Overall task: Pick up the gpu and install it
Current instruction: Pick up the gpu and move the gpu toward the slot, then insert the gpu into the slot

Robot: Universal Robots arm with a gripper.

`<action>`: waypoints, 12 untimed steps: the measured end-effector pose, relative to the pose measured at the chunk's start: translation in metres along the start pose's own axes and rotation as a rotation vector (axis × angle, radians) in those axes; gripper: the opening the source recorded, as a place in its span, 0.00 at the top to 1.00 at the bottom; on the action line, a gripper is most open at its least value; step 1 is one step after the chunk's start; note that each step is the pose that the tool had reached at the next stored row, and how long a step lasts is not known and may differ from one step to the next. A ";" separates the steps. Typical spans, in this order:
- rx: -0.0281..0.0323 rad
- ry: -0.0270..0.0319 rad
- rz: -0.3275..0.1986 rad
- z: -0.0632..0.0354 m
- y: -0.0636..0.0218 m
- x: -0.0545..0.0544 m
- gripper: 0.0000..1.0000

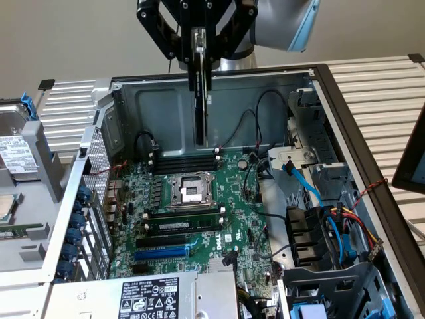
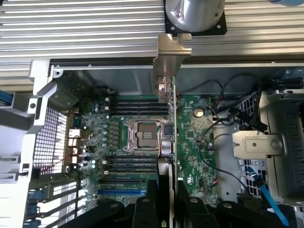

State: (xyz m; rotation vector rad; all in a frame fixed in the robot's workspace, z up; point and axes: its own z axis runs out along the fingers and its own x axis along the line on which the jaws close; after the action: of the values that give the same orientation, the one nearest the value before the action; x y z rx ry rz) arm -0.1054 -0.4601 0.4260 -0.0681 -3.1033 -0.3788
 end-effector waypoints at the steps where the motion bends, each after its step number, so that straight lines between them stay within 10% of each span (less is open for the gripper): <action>1: 0.0005 0.0005 0.000 0.0004 0.0003 -0.002 0.73; 7: 0.0011 0.0029 -0.006 0.0033 0.0018 -0.005 0.73; 12: 0.0026 0.0214 -0.081 0.0061 0.0018 -0.006 0.73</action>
State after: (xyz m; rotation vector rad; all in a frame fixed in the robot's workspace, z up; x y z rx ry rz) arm -0.0998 -0.4571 0.4204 0.0617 -3.0924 -0.3747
